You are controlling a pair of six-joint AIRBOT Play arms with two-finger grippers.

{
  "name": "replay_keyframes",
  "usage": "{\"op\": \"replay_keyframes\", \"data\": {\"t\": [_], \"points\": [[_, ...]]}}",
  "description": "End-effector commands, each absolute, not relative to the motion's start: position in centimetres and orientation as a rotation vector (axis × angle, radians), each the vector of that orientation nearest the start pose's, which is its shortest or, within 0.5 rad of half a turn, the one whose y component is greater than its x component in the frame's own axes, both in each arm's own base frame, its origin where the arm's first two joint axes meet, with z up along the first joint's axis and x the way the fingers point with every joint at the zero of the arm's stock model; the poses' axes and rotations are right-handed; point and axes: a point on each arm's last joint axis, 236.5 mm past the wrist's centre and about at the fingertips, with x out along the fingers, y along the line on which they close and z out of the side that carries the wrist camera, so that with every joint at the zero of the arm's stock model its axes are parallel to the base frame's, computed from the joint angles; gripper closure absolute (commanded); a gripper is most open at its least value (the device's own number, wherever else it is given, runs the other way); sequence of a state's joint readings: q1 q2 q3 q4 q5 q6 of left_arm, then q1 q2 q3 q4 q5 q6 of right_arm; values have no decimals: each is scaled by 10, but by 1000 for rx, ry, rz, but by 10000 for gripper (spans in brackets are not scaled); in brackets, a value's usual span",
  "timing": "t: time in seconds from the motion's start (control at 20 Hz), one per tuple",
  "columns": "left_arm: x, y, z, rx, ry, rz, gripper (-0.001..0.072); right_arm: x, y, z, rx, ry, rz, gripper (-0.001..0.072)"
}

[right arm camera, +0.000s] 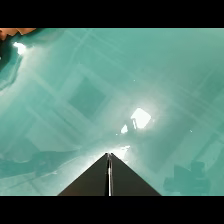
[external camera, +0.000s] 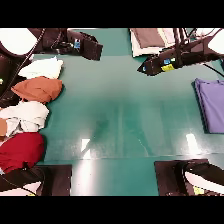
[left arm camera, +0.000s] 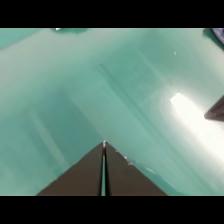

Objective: Fold the shirts.

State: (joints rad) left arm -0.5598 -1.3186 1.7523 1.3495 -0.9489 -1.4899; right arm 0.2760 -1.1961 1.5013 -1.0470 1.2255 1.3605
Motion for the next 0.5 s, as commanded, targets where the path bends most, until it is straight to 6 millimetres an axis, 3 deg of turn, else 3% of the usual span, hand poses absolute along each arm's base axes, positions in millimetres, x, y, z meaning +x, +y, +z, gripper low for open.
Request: {"op": "replay_keyframes", "data": {"t": [0.0, 0.05, 0.2, 0.3, 0.45], "points": [[438, -269, 287, 176, 418, -577, 176, 367, 220, 197, 78, 886, 726, 693], [456, -242, 285, 181, 420, -473, 87, 367, 220, 197, 78, 886, 726, 693], [511, -146, 255, 166, 489, -216, 84, 367, 220, 197, 79, 885, 726, 693], [539, -91, 219, 145, 565, -108, 84, 367, 220, 197, 79, 885, 726, 692], [569, -31, 151, 126, 689, 2, 85, 367, 220, 197, 78, 886, 726, 693]]}}
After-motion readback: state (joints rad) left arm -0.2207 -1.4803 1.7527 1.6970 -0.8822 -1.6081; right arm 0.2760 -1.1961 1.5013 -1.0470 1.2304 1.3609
